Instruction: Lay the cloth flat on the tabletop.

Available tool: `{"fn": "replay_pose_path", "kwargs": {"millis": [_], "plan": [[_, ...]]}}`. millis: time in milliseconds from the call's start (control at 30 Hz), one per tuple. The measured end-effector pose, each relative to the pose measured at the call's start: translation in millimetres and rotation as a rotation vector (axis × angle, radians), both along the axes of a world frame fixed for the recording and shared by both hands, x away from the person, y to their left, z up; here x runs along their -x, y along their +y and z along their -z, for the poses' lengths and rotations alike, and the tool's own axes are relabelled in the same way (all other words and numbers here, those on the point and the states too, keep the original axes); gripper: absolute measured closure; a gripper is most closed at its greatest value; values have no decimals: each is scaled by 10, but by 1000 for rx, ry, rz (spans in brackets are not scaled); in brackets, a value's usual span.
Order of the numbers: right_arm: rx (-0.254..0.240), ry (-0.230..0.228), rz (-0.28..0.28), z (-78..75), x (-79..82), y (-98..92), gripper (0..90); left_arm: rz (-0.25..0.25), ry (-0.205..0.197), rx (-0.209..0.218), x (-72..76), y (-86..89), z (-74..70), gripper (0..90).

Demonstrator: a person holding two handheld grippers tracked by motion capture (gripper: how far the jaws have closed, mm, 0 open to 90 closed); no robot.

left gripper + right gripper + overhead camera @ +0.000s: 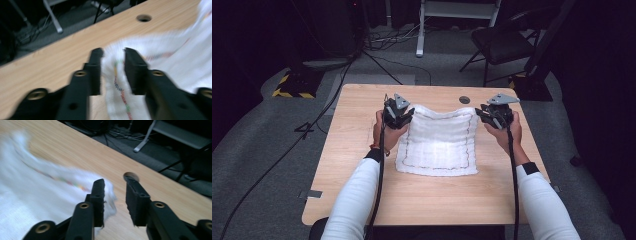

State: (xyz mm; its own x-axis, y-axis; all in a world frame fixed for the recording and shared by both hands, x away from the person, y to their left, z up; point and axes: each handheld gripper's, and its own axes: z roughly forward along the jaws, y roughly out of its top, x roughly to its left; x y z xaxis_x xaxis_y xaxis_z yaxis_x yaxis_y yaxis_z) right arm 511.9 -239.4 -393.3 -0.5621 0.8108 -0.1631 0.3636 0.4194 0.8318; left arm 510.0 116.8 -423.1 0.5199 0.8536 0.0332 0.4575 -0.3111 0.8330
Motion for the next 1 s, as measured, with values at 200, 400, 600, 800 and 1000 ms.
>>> {"fn": "replay_pose_path", "kwargs": {"millis": [200,400,600,800,1000], "plan": [[3,52,-113,166,237,-52,551,139,70,-150,213,122,115,333],[43,131,-273,452,689,-125,514,288,133,-188,641,222,290,306],[148,199,-306,742,953,-94,443,336,191,-226,881,238,492,305],[190,223,-294,925,1055,-109,423,364,265,-238,886,215,630,323],[158,239,-260,940,1110,-248,425,367,274,-200,908,195,655,322]]}}
